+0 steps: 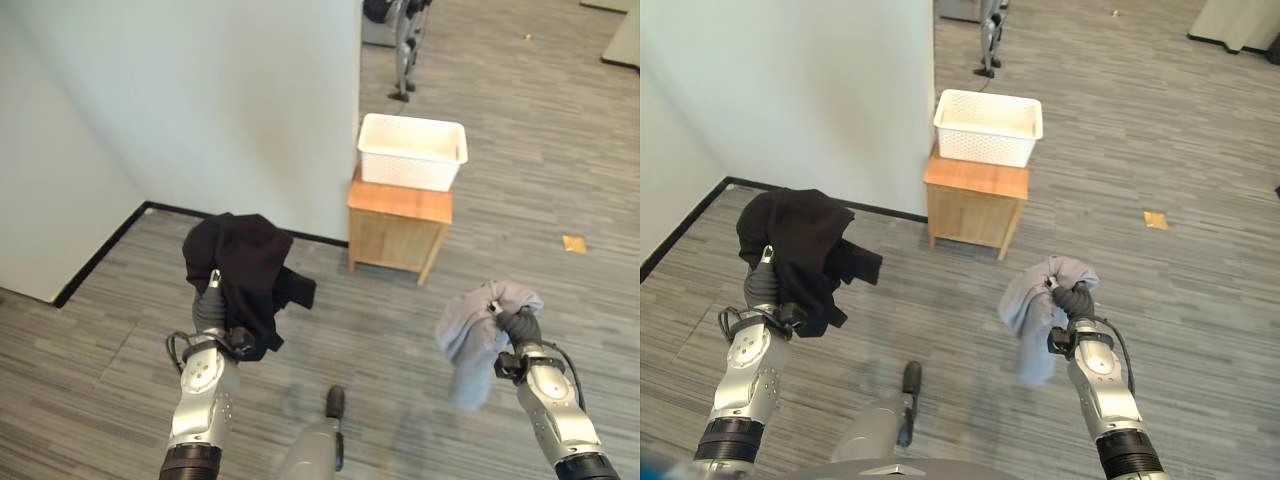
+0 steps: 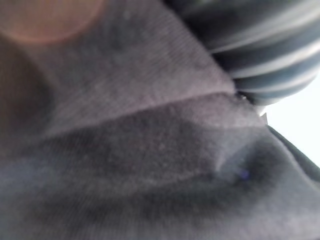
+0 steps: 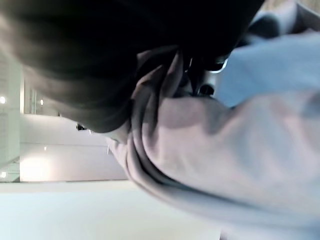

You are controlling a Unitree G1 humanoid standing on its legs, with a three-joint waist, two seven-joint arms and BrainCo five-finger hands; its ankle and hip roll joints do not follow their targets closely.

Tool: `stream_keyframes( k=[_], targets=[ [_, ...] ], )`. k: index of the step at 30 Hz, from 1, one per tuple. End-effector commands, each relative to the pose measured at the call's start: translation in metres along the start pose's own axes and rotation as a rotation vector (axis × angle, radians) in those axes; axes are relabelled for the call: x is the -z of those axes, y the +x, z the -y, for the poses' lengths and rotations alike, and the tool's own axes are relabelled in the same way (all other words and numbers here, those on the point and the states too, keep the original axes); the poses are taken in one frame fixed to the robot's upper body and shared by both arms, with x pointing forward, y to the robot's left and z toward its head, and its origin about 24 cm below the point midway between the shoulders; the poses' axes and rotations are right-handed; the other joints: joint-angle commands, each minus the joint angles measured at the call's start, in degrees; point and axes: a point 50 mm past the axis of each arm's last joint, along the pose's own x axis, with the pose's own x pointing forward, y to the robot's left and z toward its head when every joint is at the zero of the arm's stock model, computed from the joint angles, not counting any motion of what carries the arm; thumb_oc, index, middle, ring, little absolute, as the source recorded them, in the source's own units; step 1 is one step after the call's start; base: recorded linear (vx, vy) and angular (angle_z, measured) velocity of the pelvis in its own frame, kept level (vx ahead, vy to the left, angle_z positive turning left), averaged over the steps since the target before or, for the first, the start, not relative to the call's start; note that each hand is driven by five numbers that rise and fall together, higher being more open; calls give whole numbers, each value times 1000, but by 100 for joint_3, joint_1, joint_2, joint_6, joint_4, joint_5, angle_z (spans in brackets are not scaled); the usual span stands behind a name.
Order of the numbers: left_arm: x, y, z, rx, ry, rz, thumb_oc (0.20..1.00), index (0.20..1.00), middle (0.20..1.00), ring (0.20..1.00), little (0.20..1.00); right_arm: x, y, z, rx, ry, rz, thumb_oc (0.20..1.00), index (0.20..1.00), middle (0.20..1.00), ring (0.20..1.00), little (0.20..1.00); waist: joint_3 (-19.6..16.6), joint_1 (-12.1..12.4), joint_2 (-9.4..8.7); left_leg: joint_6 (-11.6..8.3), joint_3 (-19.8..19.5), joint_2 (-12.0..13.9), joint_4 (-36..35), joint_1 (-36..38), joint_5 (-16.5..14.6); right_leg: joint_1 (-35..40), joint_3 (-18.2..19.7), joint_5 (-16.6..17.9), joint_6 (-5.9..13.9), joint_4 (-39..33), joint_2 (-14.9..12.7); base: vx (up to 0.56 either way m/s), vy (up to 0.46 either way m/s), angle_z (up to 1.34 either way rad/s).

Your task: Pick up bed clothes into laundry basket.

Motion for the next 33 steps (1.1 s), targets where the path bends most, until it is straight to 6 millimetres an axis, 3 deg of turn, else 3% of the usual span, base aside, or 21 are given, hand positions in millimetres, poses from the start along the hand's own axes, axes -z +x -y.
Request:
stream_keyframes(
  k=[1,2,3,4,5,7,8,9,10,11,13,18,23,24,31,32,33],
  targets=[
    [-21,-3,-8,5,50,119,200,200,200,200,200,-40,12,-14,-102,-38,191,200,200,200,200,200,-557,279,268,-520,140,569,-913,342,651,-310,-161,310,360,208,-19,324,151,-37],
    [-19,-4,-9,0,57,110,200,200,200,200,200,-39,11,-17,-109,-33,191,200,200,200,200,200,-582,302,128,-370,259,393,-715,423,399,-391,-217,672,546,755,-377,522,357,-38],
    [-23,-3,-7,6,52,124,200,200,200,200,200,-42,14,-27,-134,-33,207,200,200,200,200,200,-494,390,107,-11,442,200,-359,557,-24,-820,-112,1797,706,2497,-908,357,292,-7],
    [-23,-3,-7,7,52,124,200,200,200,200,200,-42,14,-27,-134,-33,207,200,200,200,200,200,-501,401,107,-10,453,206,-356,548,-26,-840,-97,1796,706,2506,-909,334,313,21],
    [-23,-3,-8,6,50,124,200,200,200,200,200,-41,14,-29,-134,-26,205,200,200,200,200,200,-389,311,194,74,354,177,-402,790,-90,-1272,60,2034,648,3267,-901,249,192,27],
    [-25,-3,-9,1,66,130,200,200,200,200,200,-43,17,-34,-139,-32,213,200,200,200,200,200,-288,161,411,162,251,227,-608,1250,-259,-2111,39,1683,488,3679,-870,347,194,21],
    [-27,-2,-10,-4,60,140,200,200,200,200,200,-45,18,-35,-146,-30,217,200,200,200,200,200,-250,60,487,110,199,279,-791,1505,-272,-2441,-180,1417,386,3245,-842,464,-27,14],
    [-32,-2,-10,-1,48,163,200,200,200,200,200,-47,18,-32,-147,-25,217,200,200,200,200,200,-205,-40,467,-24,95,268,-957,1757,-310,-2581,-477,1147,325,2011,-674,437,-130,23],
    [-33,-3,-12,-4,54,163,200,200,200,200,200,-48,18,-30,-140,-29,221,200,200,200,200,200,-187,-63,455,-72,18,280,-979,1779,-322,-2466,-572,1204,355,1565,-571,406,-218,32],
    [-36,-1,-15,-20,77,175,200,200,200,200,200,-57,19,-23,-105,-53,266,200,200,200,200,200,-134,-46,394,-114,-75,306,-926,1781,-405,-2182,-497,1050,364,1215,-440,162,-132,51],
    [-30,-2,-15,-9,79,146,200,200,200,200,200,-46,11,-26,-130,-19,224,200,200,200,200,200,-167,-67,353,-94,-66,335,-938,1819,-435,-2036,-426,1043,424,1266,-423,159,-96,78],
    [-20,-9,-8,20,49,114,200,200,200,200,200,-41,4,-18,-121,44,212,200,200,200,200,200,-319,29,255,-340,-151,548,-1044,1741,-255,-1618,-439,805,213,298,14,97,-180,19],
    [-14,-10,5,76,19,89,200,200,200,200,200,-36,-2,-8,-96,35,189,200,200,200,200,200,-291,8,220,-524,-341,604,-1124,1569,-44,-1396,-685,812,183,-47,162,-18,-130,-5],
    [21,-20,-6,-8,14,-71,200,200,200,200,200,3,-11,11,32,208,56,200,200,200,200,200,-59,-567,279,-404,-1220,330,-486,1427,-765,-2089,721,753,96,423,331,0,0,0],
    [9,-13,0,13,13,-18,200,200,200,200,200,10,-15,10,39,222,32,200,200,200,200,200,-133,-686,327,-343,-1204,296,-753,1522,-655,-2064,750,732,127,382,283,7,48,3],
    [8,-11,-2,-9,4,-19,200,200,200,200,200,3,-10,8,20,196,56,200,200,200,200,200,40,-663,416,-208,-1157,349,-713,1496,-728,-2567,704,702,250,1368,199,-80,65,-14],
    [8,-11,-2,-9,3,-18,200,200,200,200,200,2,-9,8,20,195,57,200,200,200,200,200,36,-645,405,-203,-1134,337,-703,1477,-734,-2638,733,655,254,1469,183,-126,81,-21]
  ],
)
